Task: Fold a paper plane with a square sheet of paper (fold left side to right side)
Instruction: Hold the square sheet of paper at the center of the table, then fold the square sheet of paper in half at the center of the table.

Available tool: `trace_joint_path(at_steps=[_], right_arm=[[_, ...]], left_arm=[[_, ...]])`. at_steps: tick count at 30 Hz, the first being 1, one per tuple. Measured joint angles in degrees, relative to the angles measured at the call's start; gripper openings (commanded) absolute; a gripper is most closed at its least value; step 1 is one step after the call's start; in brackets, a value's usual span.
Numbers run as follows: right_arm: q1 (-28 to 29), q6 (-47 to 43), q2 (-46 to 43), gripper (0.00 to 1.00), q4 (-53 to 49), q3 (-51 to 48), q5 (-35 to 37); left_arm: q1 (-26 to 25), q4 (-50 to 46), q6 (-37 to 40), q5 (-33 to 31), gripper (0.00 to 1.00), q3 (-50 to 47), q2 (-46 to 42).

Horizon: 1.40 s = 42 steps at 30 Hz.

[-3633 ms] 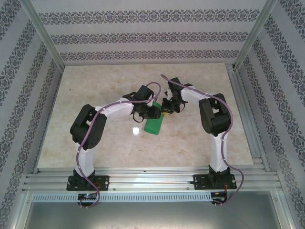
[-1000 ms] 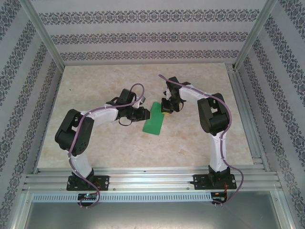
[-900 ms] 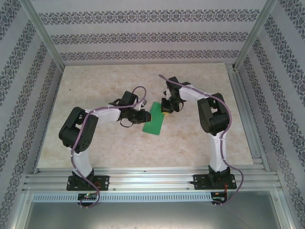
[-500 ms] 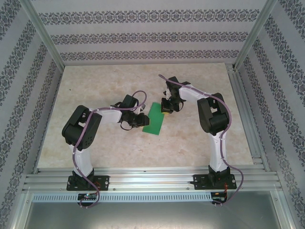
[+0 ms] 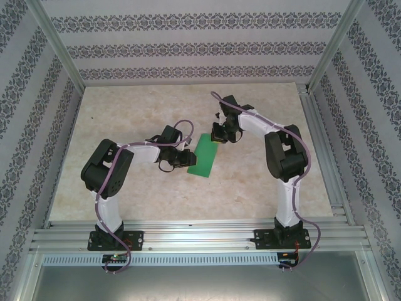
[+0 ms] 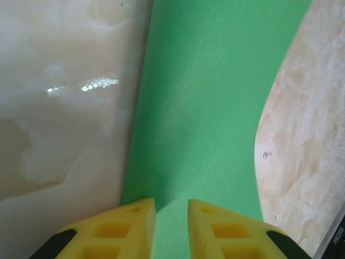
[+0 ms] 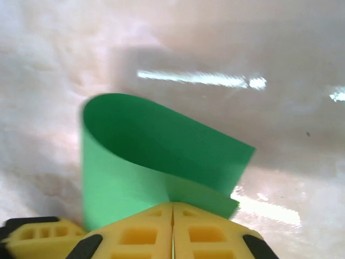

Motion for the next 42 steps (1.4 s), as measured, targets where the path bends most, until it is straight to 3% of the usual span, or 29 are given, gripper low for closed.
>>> trace_joint_path(at_steps=[10,18,42], right_arm=[[6.0,10.3,-1.1,0.03,11.3,-6.2,-2.7],[7.2,13.6,0.5,0.03,15.3,-6.6,-3.3],[8.2,14.5,5.6,0.04,15.5,-4.1,-3.6]], left_arm=[[-0.4,0.0,0.1,-1.2,0.23,-0.1,-0.2],[-0.6,-0.2,0.1,-2.0,0.22,-0.1,-0.2],[-1.2,-0.7,2.0,-3.9,0.21,0.0,-0.3]])
